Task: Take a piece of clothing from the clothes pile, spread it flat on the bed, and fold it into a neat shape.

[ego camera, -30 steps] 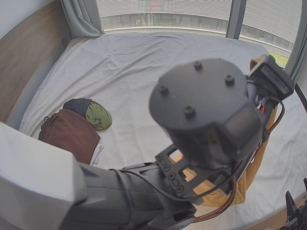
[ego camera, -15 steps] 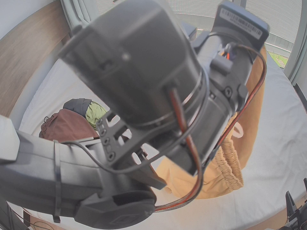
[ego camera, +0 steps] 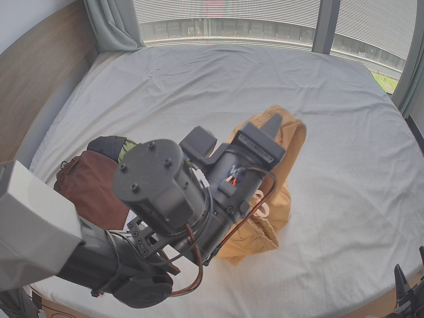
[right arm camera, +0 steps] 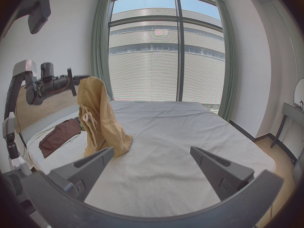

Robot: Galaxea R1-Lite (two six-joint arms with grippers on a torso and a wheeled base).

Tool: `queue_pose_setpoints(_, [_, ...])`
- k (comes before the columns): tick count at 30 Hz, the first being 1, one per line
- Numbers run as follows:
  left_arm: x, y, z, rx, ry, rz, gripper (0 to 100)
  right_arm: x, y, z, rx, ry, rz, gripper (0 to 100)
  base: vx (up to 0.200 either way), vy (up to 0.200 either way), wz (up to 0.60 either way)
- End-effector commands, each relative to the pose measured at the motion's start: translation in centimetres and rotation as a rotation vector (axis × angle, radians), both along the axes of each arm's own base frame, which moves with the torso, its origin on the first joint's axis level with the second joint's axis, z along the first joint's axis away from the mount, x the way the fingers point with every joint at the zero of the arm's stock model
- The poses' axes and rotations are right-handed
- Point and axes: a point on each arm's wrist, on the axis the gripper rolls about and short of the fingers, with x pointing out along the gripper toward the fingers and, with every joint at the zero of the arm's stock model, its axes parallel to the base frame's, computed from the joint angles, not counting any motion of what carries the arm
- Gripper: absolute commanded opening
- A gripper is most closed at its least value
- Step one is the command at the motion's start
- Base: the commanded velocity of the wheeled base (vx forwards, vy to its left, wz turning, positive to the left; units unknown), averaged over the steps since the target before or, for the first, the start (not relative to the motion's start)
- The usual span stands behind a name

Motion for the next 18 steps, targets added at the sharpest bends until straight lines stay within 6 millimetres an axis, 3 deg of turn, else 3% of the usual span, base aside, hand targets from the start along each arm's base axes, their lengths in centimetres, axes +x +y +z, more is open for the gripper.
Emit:
queue_pose_setpoints(1, [1.1, 1.3, -2.8, 0.065, 0.035, 0.045, 0, 0.0, 0.0, -0.5, 0.000, 0.004, -0.002, 100, 0.000, 0.000, 0.00])
queue_pose_setpoints(10, [1.3, 3.8, -4.3, 0.119, 0.031, 0.104, 0, 0.0, 0.0, -0.5, 0.000, 0.006, 0.000, 100, 0.000, 0.000, 0.00])
queue_pose_setpoints(18, [0.1, 6.5, -4.6, 0.181, 0.050, 0.132, 0, 0.0, 0.0, -0.5, 0.000, 0.004, 0.000, 100, 0.000, 0.000, 0.00])
